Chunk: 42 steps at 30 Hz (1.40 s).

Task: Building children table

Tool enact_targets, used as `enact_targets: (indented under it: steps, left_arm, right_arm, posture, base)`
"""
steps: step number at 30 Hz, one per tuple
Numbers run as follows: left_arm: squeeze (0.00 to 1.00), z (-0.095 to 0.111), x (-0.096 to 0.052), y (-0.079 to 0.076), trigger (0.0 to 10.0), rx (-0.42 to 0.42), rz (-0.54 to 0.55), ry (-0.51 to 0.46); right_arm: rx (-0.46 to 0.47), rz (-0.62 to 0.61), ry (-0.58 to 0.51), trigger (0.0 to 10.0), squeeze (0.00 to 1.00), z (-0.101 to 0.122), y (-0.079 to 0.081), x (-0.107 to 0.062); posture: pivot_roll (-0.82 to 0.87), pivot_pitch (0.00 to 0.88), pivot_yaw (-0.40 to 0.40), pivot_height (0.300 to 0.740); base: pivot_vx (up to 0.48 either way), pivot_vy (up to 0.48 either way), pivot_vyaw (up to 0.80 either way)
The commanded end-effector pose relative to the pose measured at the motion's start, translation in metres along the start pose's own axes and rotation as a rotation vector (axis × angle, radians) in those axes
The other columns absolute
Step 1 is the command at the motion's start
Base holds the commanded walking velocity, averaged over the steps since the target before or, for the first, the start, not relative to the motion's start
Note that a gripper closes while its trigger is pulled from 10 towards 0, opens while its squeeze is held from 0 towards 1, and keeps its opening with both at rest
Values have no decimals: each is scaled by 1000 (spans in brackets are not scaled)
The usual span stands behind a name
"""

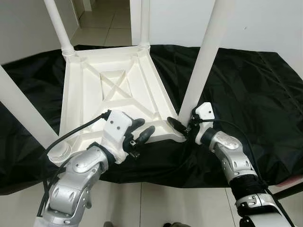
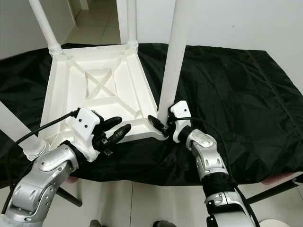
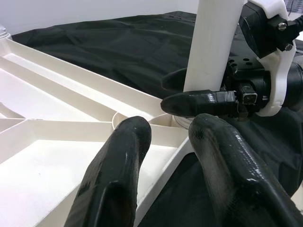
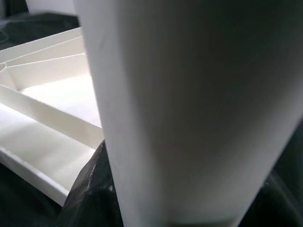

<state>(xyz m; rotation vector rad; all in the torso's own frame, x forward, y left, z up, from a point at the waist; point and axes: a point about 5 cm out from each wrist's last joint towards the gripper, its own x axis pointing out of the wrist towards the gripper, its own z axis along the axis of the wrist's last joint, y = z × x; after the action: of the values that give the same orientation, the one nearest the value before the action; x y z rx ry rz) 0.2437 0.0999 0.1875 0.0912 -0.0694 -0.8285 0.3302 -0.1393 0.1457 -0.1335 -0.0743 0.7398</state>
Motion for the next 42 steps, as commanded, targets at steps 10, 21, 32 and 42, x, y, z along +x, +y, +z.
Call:
enact_targets:
  steps: [10, 21, 32, 42]
  left_arm:
    - [0, 2, -4, 9, 10000, 7, 76, 3]
    - [0, 2, -1, 7, 10000, 9, 52, 2]
    - [0, 2, -2, 8, 10000, 14, 50, 3]
    - [0, 3, 1, 6, 10000, 16, 43, -6]
  right_arm:
    - [93, -343, 61, 10000, 0, -7, 23, -1]
    - [177, -730, -14, 10000, 0, 7, 43, -6]
    - [170, -646, -68, 10000, 1000, 18, 42, -12]
    - [76, -437, -104, 10000, 0, 22, 28, -20]
  posture:
    - [-13, 121, 15, 740]
    - [-20, 135, 10, 740]
    - [-21, 129, 8, 740]
    - [-19, 114, 6, 740]
  base:
    - [0, 0, 0]
    - [0, 0, 0]
    - [0, 0, 0]
    - [0, 0, 0]
